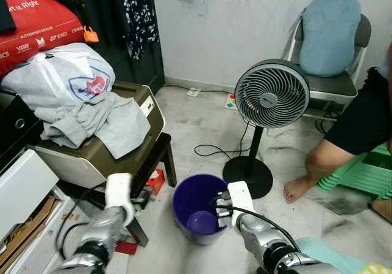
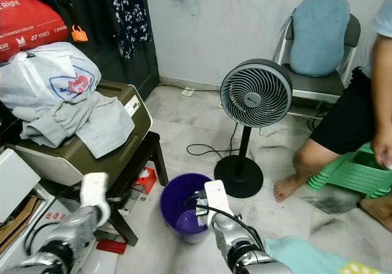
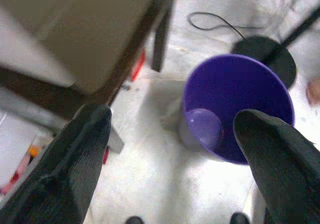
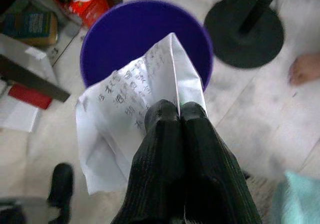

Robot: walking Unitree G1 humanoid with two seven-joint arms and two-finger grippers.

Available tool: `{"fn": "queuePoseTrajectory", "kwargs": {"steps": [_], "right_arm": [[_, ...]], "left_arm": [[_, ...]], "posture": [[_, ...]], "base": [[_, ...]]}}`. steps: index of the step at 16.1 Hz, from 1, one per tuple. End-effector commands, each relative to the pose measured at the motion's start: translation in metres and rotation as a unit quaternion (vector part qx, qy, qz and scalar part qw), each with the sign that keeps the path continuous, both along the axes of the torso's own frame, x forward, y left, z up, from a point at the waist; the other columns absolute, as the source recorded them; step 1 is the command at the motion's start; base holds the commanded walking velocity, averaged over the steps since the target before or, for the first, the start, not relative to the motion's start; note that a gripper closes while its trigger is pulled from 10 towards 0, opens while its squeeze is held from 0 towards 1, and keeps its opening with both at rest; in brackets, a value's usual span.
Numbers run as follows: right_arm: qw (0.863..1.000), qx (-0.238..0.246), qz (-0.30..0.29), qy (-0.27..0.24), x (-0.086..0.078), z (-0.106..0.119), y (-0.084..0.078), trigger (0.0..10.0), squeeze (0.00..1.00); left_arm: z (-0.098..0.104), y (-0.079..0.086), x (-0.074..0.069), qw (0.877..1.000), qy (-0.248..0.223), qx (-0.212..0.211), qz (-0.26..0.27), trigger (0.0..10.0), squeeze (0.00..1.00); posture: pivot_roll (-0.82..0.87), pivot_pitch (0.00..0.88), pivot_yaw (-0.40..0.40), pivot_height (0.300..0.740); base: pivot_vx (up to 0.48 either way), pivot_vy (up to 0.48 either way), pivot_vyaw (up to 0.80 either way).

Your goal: Clean up the room

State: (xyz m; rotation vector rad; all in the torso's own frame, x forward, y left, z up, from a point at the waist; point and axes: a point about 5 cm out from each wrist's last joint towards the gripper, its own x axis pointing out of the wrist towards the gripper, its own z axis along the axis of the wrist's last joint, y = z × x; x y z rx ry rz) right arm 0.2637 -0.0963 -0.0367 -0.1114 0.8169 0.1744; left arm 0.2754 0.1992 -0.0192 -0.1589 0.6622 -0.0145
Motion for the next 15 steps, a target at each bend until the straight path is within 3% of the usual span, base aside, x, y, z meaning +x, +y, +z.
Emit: {"fn": "queuePoseTrajectory", "kwargs": {"steps": [1, 4, 5, 8, 12, 15], "right_arm": [[1.0, 0.005, 0.018, 0.011, -0.005, -0.002, 0.015, 10.0, 0.0], [1.0, -0.003, 0.007, 0.002, -0.004, -0.001, 0.015, 10.0, 0.0], [1.0, -0.021, -0.01, -0.007, -0.001, 0.0, -0.001, 10.0, 0.0], [0.998, -0.042, -0.037, -0.012, 0.006, 0.003, -0.022, 10.0, 0.0], [0.997, -0.054, -0.036, -0.032, 0.011, 0.007, -0.024, 10.0, 0.0], [0.997, -0.061, -0.013, -0.048, 0.015, 0.011, -0.02, 10.0, 0.0]], "left_arm": [[0.004, 0.002, 0.004, 1.0, -0.012, -0.001, 0.002, 10.0, 0.0], [0.003, 0.0, 0.003, 1.0, -0.01, 0.001, -0.008, 10.0, 0.0], [0.006, 0.006, 0.004, 1.0, -0.014, 0.005, 0.004, 10.0, 0.0], [0.013, 0.035, 0.004, 0.999, -0.026, 0.013, 0.046, 10.0, 0.0], [0.014, 0.052, -0.002, 0.997, -0.028, 0.01, 0.077, 10.0, 0.0], [0.014, 0.051, 0.0, 0.995, -0.034, -0.023, 0.096, 10.0, 0.0]], "posture": [[0.0, 0.013, 0.042, 0.74], [-0.01, 0.016, 0.045, 0.74], [-0.03, 0.021, 0.045, 0.74], [-0.04, 0.014, 0.034, 0.74], [-0.02, 0.006, 0.027, 0.74], [-0.03, 0.0, 0.027, 0.74]], "base": [[0.0, 0.0, 0.0], [0.0, 0.0, 0.0], [0.0, 0.0, 0.0], [0.0, 0.0, 0.0], [0.0, 0.0, 0.0], [0.0, 0.0, 0.0]]}}
